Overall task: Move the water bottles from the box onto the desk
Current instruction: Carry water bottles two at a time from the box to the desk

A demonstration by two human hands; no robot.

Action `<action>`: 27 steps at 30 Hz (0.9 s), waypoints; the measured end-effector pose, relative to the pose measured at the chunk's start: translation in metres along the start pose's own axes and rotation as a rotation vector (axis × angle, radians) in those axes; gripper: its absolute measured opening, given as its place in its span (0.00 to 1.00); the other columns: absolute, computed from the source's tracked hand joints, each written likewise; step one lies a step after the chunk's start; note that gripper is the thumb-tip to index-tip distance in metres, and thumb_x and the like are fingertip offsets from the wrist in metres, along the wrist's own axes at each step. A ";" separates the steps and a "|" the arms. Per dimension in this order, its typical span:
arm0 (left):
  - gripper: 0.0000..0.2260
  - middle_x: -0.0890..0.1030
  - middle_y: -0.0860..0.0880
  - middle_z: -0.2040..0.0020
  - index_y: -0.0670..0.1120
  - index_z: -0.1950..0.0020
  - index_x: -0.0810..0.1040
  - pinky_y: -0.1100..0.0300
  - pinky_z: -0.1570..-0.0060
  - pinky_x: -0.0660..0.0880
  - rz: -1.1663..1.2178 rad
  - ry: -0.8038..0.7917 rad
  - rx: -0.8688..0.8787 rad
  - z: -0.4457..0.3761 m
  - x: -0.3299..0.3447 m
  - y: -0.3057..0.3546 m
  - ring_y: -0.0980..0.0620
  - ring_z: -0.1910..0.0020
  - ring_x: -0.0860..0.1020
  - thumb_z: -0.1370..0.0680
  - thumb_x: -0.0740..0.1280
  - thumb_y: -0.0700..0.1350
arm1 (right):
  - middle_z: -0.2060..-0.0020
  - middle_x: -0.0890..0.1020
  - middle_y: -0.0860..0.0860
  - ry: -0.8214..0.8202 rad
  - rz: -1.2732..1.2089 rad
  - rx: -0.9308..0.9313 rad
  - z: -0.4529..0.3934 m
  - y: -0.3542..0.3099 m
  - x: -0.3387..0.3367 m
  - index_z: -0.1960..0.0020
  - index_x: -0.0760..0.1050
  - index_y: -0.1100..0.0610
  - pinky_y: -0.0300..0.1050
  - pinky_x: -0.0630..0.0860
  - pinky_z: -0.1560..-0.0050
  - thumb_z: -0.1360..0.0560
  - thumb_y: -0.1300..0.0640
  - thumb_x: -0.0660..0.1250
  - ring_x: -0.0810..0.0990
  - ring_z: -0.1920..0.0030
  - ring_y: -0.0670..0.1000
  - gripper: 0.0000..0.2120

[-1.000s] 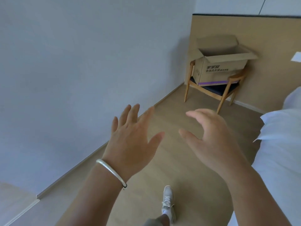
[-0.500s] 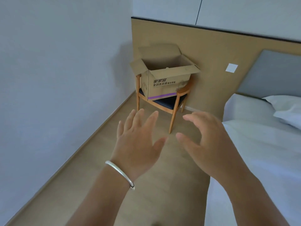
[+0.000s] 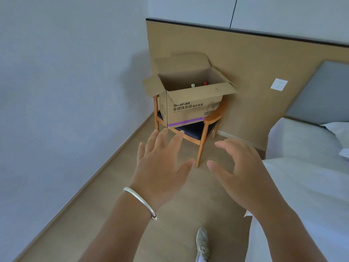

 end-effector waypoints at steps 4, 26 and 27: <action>0.30 0.48 0.53 0.20 0.58 0.20 0.48 0.45 0.22 0.44 -0.043 0.012 -0.028 -0.067 0.000 0.017 0.50 0.21 0.41 0.20 0.56 0.61 | 0.34 0.74 0.46 -0.042 0.000 -0.026 -0.067 0.036 -0.005 0.31 0.72 0.50 0.39 0.59 0.37 0.24 0.46 0.68 0.67 0.32 0.46 0.23; 0.30 0.53 0.51 0.20 0.56 0.21 0.51 0.44 0.24 0.52 -0.013 -0.007 -0.113 -0.397 0.018 -0.052 0.49 0.21 0.47 0.20 0.56 0.61 | 0.39 0.72 0.42 -0.160 0.024 0.005 -0.391 0.112 0.058 0.31 0.71 0.48 0.39 0.63 0.38 0.24 0.47 0.67 0.67 0.38 0.43 0.22; 0.29 0.54 0.50 0.21 0.56 0.21 0.52 0.45 0.24 0.53 -0.007 -0.011 -0.115 -0.415 0.016 -0.064 0.49 0.21 0.49 0.20 0.56 0.61 | 0.38 0.72 0.43 -0.172 0.041 0.020 -0.410 0.110 0.065 0.31 0.70 0.48 0.39 0.63 0.38 0.24 0.47 0.67 0.67 0.37 0.44 0.22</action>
Point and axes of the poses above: each hand's wrist, its own z-axis away from the middle knuckle, its own x-axis out of the palm, y = z × x, the point moved 8 cm from there along -z, towards the middle knuckle
